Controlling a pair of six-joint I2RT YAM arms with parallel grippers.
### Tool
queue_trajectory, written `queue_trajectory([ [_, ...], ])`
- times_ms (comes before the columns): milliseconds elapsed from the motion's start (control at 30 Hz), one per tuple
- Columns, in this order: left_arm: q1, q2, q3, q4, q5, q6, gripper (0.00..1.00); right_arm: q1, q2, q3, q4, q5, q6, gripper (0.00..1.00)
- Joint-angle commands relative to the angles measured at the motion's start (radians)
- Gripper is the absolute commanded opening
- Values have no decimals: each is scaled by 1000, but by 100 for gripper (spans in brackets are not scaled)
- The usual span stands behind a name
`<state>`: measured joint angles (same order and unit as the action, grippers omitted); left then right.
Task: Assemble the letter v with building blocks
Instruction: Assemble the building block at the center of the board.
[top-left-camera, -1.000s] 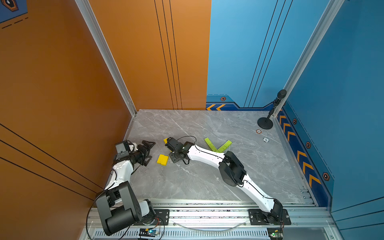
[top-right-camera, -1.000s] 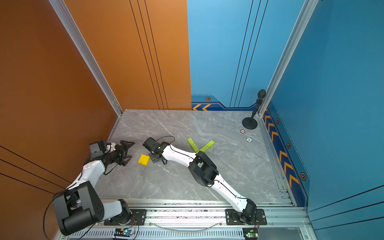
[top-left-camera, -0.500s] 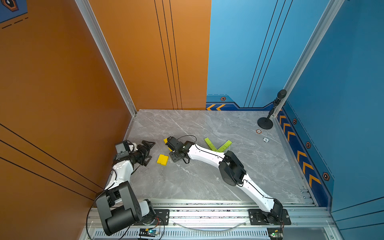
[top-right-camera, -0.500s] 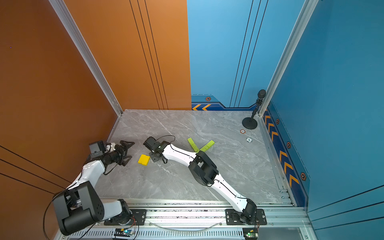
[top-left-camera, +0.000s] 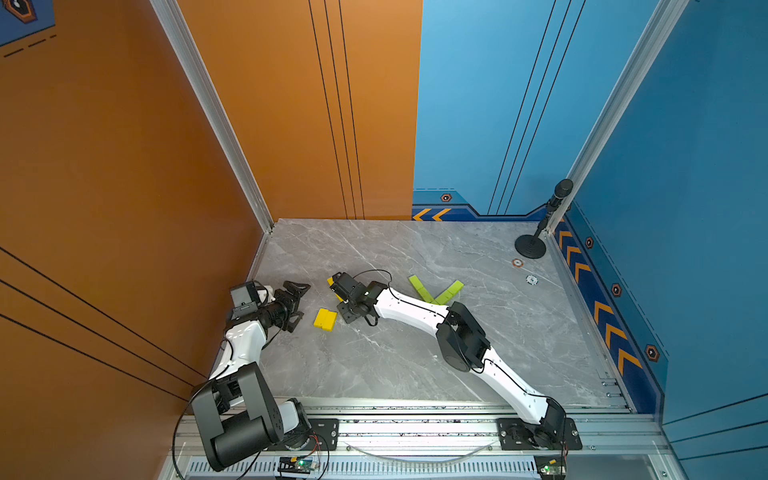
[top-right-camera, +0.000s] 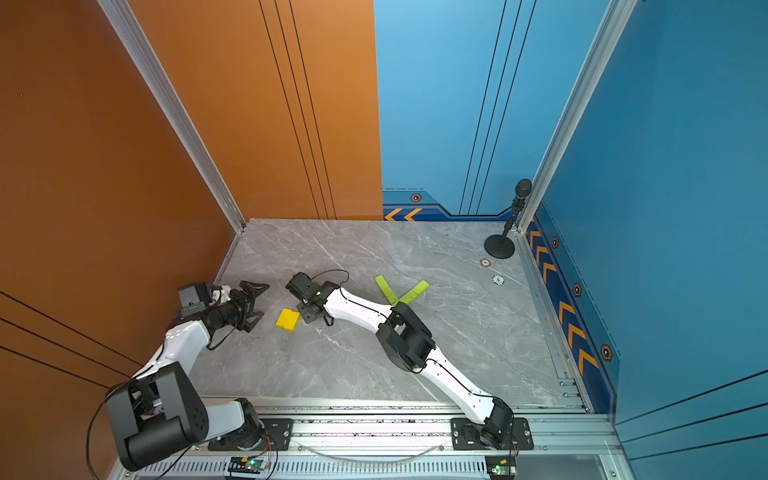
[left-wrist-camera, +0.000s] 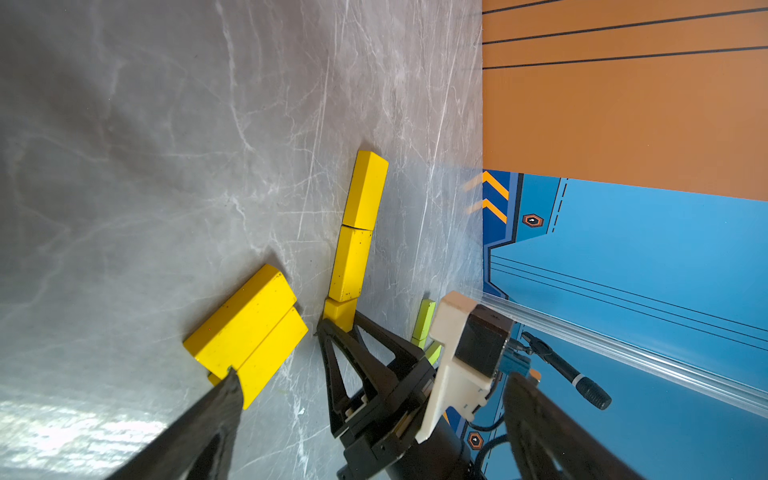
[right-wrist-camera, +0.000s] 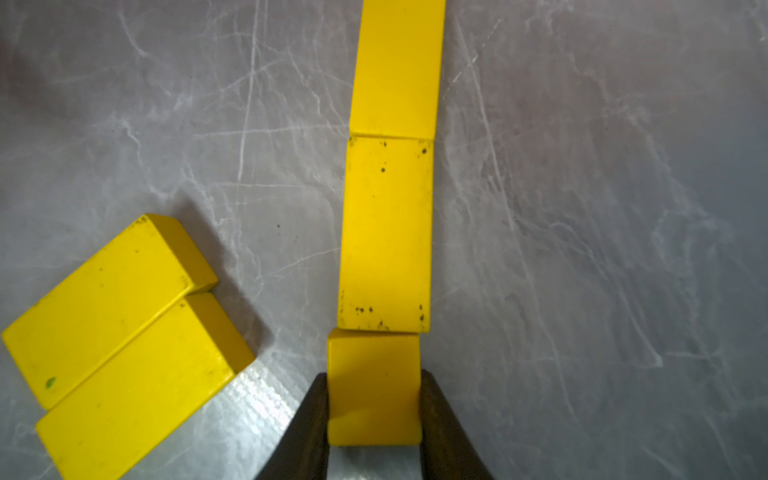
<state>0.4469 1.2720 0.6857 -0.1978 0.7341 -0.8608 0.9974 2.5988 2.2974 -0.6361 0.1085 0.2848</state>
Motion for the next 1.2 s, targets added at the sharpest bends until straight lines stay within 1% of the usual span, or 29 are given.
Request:
queue_trajectory([
  [0, 7, 7, 0, 0, 13, 3, 98, -11, 68, -27, -114, 26, -8, 34],
  [500, 8, 7, 1, -2, 13, 2, 98, -12, 48, -50, -114, 60, -7, 33],
  [1167, 8, 11, 1, 0, 11, 2, 98, 1, 45, -61, -117, 34, -32, 34],
])
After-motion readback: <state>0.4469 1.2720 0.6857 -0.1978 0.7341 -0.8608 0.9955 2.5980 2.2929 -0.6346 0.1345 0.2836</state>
